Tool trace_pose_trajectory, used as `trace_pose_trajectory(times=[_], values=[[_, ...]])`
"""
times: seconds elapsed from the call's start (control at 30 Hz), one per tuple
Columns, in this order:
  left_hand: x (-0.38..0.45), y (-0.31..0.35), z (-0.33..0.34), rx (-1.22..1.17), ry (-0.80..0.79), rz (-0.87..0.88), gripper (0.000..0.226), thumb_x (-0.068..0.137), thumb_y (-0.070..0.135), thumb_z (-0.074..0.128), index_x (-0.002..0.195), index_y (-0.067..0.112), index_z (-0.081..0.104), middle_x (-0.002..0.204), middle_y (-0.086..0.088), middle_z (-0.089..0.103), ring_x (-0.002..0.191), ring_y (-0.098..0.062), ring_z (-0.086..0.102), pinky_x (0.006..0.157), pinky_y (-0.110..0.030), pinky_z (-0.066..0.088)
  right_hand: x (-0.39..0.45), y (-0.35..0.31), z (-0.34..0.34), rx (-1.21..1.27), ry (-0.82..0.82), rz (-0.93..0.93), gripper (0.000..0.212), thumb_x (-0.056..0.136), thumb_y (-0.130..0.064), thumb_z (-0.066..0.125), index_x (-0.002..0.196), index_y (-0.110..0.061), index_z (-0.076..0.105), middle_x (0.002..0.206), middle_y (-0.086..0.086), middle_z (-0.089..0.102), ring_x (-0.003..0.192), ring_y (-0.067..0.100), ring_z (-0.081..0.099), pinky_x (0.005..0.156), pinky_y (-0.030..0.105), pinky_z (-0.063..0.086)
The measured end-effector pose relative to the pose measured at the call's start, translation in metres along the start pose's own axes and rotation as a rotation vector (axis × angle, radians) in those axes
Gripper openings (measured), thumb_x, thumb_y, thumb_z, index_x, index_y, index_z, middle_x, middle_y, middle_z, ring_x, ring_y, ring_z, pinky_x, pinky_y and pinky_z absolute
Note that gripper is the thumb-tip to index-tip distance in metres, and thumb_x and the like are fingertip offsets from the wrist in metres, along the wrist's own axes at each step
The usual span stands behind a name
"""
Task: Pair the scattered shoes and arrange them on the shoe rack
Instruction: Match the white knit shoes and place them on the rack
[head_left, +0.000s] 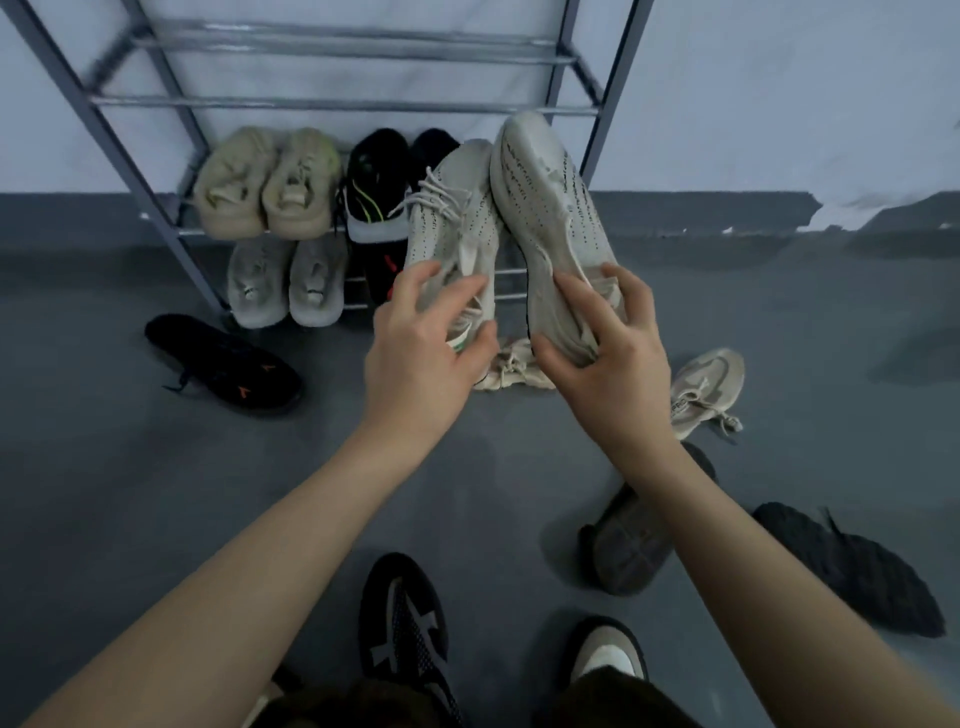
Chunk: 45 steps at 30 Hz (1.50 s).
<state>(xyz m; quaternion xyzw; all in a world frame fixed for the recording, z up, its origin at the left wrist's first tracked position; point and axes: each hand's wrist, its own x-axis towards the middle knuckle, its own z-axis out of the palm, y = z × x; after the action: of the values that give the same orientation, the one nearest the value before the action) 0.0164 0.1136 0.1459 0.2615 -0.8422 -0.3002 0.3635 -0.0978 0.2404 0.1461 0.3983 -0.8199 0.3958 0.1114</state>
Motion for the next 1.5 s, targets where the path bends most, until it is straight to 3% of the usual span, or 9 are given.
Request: trace_pose_trajectory(times=[0.37, 0.53, 0.73, 0.97, 1.2, 1.37, 1.5], values=[[0.088, 0.021, -0.052, 0.106, 0.136, 0.033, 0.035, 0.081, 0.035, 0.065, 0.115, 0.027, 0.064, 0.127, -0.001, 0.048, 0.111, -0.027, 0.052, 0.071, -0.034, 0.046, 0.092, -0.055, -0.008, 0.047, 0.032, -0.063, 0.050, 0.075, -0.047, 0.063, 0.123, -0.041, 0.049, 0.135, -0.002, 0.042, 0.102, 0.028, 0.058, 0.077, 0.048, 0.052], [0.133, -0.005, -0.077, 0.132, 0.194, 0.013, 0.034, 0.081, 0.030, 0.067, 0.113, 0.022, 0.066, 0.122, -0.004, 0.050, 0.107, -0.025, 0.053, 0.081, -0.036, 0.046, 0.143, -0.080, 0.025, 0.040, -0.014, -0.117, 0.049, 0.076, -0.048, 0.064, 0.122, -0.039, 0.052, 0.133, -0.002, 0.044, 0.103, 0.028, 0.057, 0.073, 0.046, 0.054], [0.183, -0.055, -0.111, 0.213, 0.224, -0.038, 0.034, 0.081, 0.035, 0.065, 0.114, 0.027, 0.064, 0.122, 0.001, 0.049, 0.105, -0.026, 0.053, 0.078, -0.038, 0.047, 0.195, -0.114, 0.091, 0.047, -0.064, -0.179, 0.052, 0.077, -0.054, 0.058, 0.125, -0.037, 0.050, 0.133, 0.002, 0.044, 0.098, 0.032, 0.058, 0.070, 0.047, 0.053], [0.239, -0.122, -0.142, 0.319, 0.133, -0.104, 0.034, 0.080, 0.035, 0.065, 0.114, 0.027, 0.063, 0.112, 0.002, 0.052, 0.100, -0.033, 0.051, 0.074, -0.042, 0.047, 0.242, -0.148, 0.169, -0.013, -0.096, -0.184, 0.050, 0.080, -0.051, 0.063, 0.124, -0.030, 0.055, 0.127, 0.009, 0.049, 0.093, 0.041, 0.056, 0.076, 0.048, 0.051], [0.257, -0.165, -0.137, 0.297, 0.094, -0.187, 0.036, 0.078, 0.040, 0.064, 0.110, 0.024, 0.065, 0.111, -0.002, 0.054, 0.095, -0.036, 0.053, 0.081, -0.043, 0.046, 0.252, -0.159, 0.216, -0.034, -0.208, -0.099, 0.057, 0.080, -0.054, 0.064, 0.130, -0.032, 0.047, 0.141, 0.009, 0.036, 0.106, 0.041, 0.050, 0.085, 0.051, 0.047], [0.263, -0.170, -0.150, 0.296, -0.101, -0.213, 0.043, 0.077, 0.045, 0.064, 0.118, 0.035, 0.054, 0.125, 0.002, 0.040, 0.108, -0.032, 0.047, 0.092, -0.045, 0.043, 0.244, -0.152, 0.218, 0.006, -0.238, -0.171, 0.055, 0.082, -0.046, 0.061, 0.133, -0.033, 0.044, 0.146, 0.012, 0.029, 0.114, 0.045, 0.045, 0.087, 0.052, 0.047], [0.253, -0.171, -0.162, 0.245, -0.205, -0.201, 0.056, 0.077, 0.035, 0.068, 0.128, 0.038, 0.046, 0.139, 0.004, 0.032, 0.118, -0.027, 0.046, 0.096, -0.045, 0.043, 0.241, -0.144, 0.213, 0.064, -0.273, -0.191, 0.057, 0.083, -0.039, 0.060, 0.135, -0.037, 0.038, 0.149, 0.007, 0.026, 0.123, 0.033, 0.045, 0.076, 0.046, 0.053]])
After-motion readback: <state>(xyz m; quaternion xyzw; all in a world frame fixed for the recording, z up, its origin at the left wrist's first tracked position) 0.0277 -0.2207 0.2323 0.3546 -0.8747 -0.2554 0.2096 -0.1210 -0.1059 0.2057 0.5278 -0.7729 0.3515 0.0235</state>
